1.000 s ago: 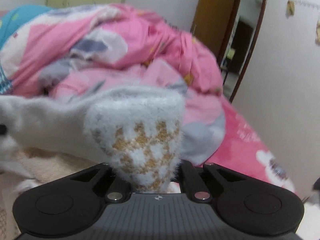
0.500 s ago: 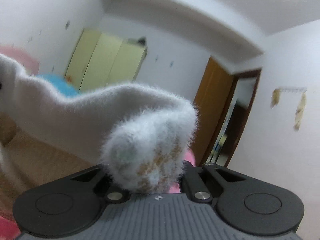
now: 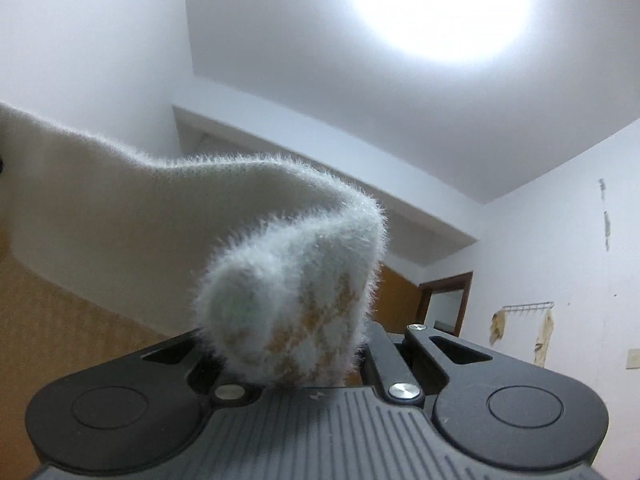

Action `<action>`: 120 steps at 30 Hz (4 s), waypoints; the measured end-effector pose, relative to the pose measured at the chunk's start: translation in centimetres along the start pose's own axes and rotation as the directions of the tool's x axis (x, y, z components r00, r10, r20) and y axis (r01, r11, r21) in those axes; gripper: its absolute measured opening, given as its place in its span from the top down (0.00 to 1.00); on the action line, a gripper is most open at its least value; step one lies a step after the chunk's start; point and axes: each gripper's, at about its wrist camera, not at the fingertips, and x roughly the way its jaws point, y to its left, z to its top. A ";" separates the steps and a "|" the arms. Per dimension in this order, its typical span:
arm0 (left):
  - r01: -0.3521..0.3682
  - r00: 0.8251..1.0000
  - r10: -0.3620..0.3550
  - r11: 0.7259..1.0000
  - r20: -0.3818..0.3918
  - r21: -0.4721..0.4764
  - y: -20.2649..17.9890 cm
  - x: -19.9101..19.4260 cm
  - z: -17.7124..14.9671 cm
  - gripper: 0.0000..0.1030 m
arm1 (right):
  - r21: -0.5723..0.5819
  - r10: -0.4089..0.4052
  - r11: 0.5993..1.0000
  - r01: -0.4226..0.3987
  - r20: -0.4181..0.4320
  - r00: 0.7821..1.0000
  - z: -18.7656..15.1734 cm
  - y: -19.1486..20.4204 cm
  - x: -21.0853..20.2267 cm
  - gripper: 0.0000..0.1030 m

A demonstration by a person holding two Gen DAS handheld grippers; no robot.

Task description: Fold clothes

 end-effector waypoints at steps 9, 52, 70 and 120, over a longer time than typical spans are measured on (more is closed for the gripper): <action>0.009 0.990 -0.014 0.999 -0.137 -0.034 2.1 0.8 -2.0 0.96 | -0.001 0.012 1.000 -0.012 -0.050 0.999 2.0 1.2 -3.1 0.97; -0.424 0.559 -0.066 0.834 -0.826 -0.353 25.8 21.4 -48.0 0.46 | 0.511 0.547 0.829 -0.228 -0.656 0.520 -47.6 21.9 34.5 0.37; -0.174 0.116 -0.102 0.977 -0.988 -0.121 19.1 -1.7 -53.6 0.40 | 0.789 0.774 0.547 -0.278 -0.604 -0.191 -43.6 40.4 16.0 0.36; -0.275 0.369 -0.568 0.690 -0.736 -0.670 6.4 -0.7 -49.9 0.68 | 0.451 0.451 0.784 -0.427 -0.886 -0.107 -52.7 24.0 20.3 0.92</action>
